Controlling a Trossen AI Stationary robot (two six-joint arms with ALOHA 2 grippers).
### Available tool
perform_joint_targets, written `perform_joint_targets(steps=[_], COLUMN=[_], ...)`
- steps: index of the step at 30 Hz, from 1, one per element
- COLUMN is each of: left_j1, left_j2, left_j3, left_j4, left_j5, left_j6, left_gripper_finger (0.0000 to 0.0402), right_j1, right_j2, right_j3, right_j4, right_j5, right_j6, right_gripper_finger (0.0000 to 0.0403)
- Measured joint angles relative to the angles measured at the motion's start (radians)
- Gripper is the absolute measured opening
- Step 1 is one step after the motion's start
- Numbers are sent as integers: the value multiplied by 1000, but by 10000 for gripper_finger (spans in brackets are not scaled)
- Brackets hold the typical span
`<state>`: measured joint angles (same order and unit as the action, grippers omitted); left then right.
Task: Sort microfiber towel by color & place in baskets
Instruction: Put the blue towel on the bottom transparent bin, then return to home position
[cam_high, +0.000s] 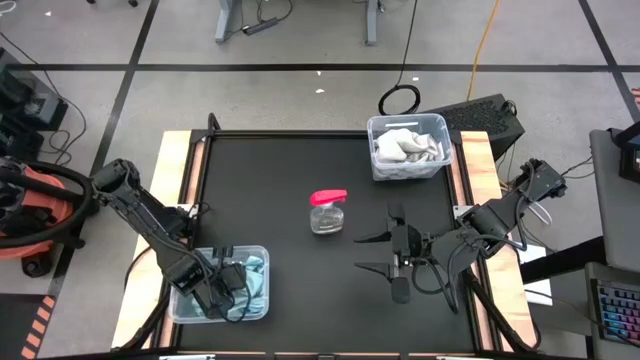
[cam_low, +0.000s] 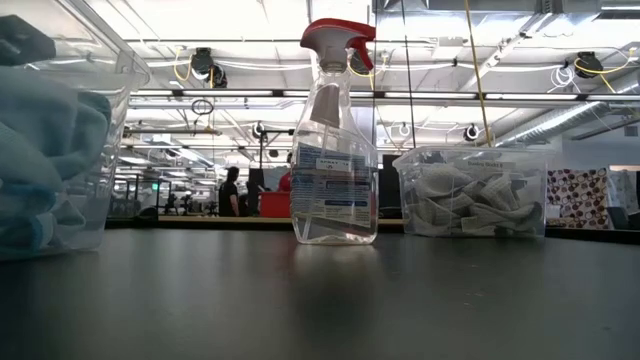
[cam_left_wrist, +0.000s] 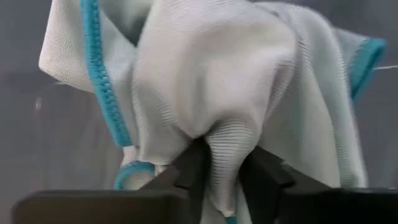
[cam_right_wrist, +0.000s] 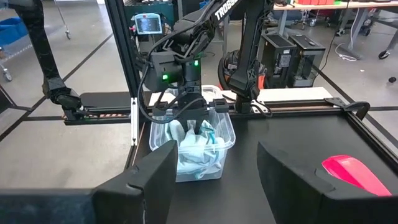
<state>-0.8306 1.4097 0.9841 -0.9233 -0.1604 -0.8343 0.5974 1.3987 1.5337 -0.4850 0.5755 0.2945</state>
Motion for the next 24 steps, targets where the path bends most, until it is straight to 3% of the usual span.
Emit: perform_joint_targets(steps=[8, 20, 24], left_j1=[0, 0, 0], left_j2=[-12, -189, -269], left_j3=[67, 140, 140], left_j4=[-9, -109, -124], left_j5=[-4, -107, -139], left_j6=[14, 28, 28], left_gripper_finger=[163, 168, 168], right_j1=[0, 0, 0], right_j2=[-44, -205, -262], right_j3=[0, 0, 0], right_j4=[-5, -137, -256], right_j5=[1, 6, 55], right_j6=[-29, -30, 24], right_gripper_finger=[210, 210, 210])
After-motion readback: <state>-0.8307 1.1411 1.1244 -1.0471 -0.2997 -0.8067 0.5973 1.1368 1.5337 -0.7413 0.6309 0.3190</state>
